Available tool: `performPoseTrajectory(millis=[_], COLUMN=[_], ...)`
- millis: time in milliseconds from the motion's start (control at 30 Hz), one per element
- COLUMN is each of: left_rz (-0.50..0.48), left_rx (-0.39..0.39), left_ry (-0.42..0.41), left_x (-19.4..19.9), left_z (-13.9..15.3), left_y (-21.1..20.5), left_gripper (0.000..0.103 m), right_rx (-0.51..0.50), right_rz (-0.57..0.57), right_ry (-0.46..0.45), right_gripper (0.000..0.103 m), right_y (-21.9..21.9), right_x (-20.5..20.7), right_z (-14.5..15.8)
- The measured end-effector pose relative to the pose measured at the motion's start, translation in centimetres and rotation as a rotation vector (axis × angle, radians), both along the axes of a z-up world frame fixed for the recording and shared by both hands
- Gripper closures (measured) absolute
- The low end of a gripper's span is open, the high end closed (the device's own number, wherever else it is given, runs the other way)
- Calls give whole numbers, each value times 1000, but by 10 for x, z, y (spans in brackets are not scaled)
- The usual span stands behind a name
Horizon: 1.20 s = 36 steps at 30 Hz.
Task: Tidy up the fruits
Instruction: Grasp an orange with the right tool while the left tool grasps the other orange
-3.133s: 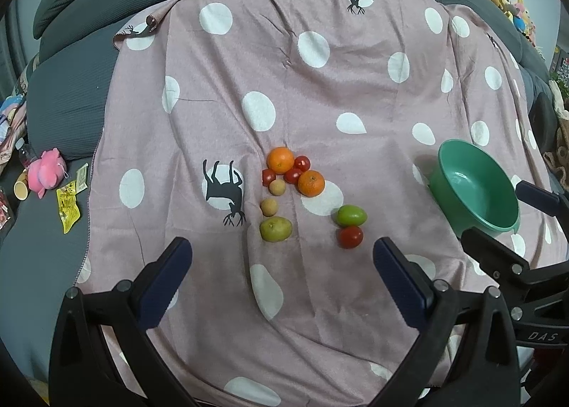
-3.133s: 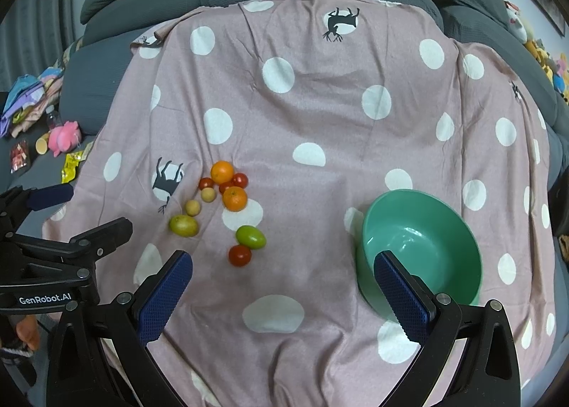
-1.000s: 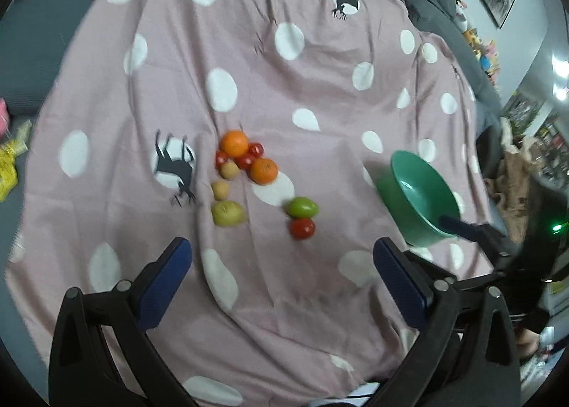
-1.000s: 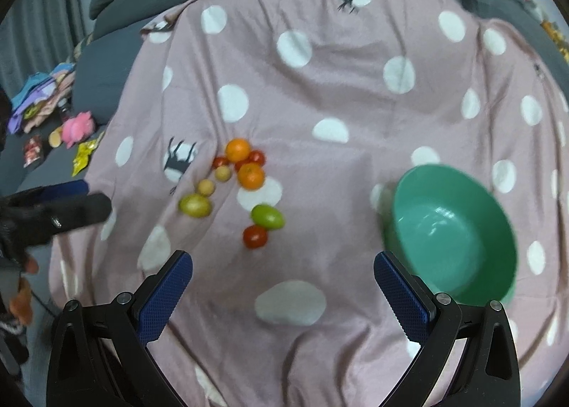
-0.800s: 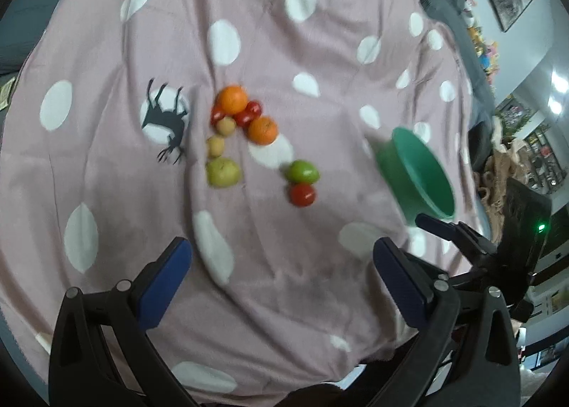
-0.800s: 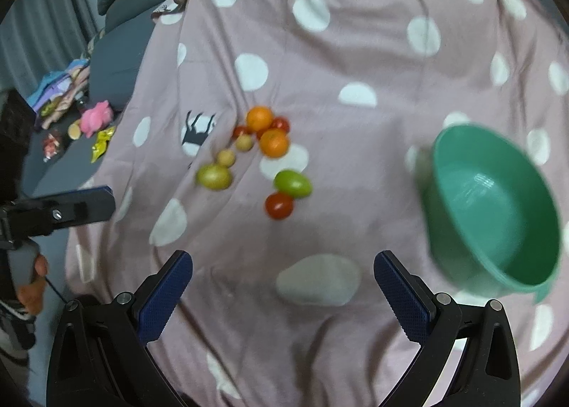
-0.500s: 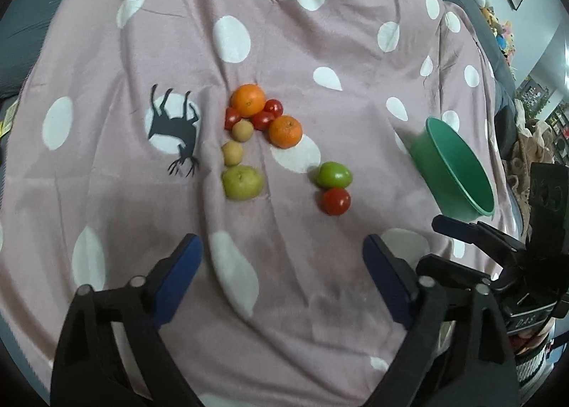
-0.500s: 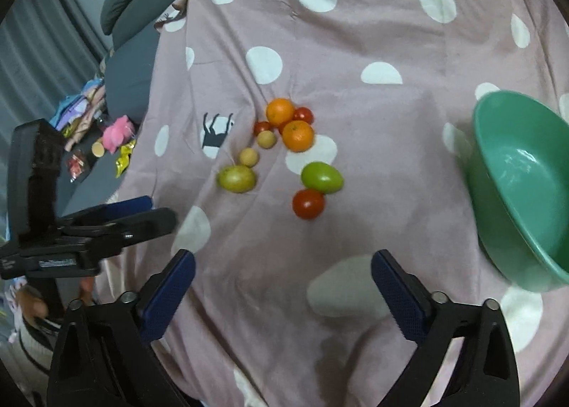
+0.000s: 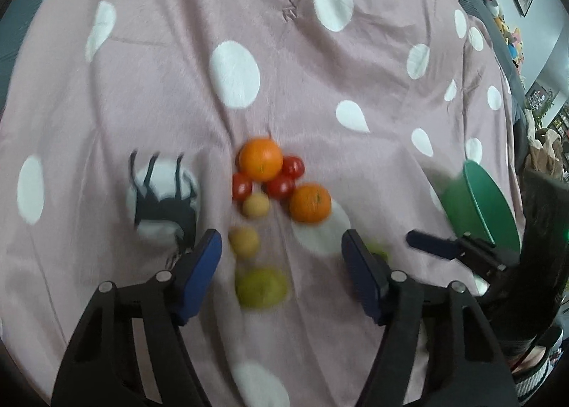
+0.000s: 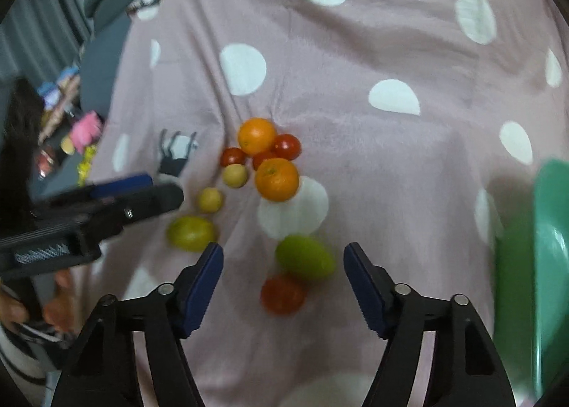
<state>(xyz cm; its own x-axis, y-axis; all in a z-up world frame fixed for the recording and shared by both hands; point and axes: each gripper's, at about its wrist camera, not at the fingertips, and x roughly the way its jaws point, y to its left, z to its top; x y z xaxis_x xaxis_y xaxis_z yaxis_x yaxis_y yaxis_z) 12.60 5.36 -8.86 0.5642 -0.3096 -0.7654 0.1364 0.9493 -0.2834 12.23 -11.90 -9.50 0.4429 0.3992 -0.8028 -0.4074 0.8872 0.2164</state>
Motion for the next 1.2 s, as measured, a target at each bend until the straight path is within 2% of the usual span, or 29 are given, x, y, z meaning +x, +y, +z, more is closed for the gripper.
performPoseTrajectory(millis=[133,200,367,433,500,733,800,1100,1200], left_rz=[-13,-20,-27,-30,-33,-1,20,43,29], left_rx=[8,20,23,28,42,108,133,91,87], left_ry=[15,30,66,73,77,84,109,106,69], left_x=[33,49,76,80,85,98,104,101,84], left_z=[-5,-10,-23,-26,-29,-36,-42,-37,-21], left_y=[-7,-9,-10,-12,-16,-15,-13,0,3], left_gripper=[40,43,45,45,47,50,58,59,59], right_rx=[-33,-42,-49,-57,-18,36,42,116,129], right_rz=[49,51,59,62,68,-27,-45,-85,-87], right_ry=[20,34,55,82,108,115,110,89,82], right_gripper=[39,40,41,49,60,61,61,61,61], right_y=[20,26,35,37,35,-7,-18,-57,-62], right_x=[27,39,59,68,73,70,68,43,32], right_z=[-12,-18,-26,-34,-39,-37,-35,-24,-16])
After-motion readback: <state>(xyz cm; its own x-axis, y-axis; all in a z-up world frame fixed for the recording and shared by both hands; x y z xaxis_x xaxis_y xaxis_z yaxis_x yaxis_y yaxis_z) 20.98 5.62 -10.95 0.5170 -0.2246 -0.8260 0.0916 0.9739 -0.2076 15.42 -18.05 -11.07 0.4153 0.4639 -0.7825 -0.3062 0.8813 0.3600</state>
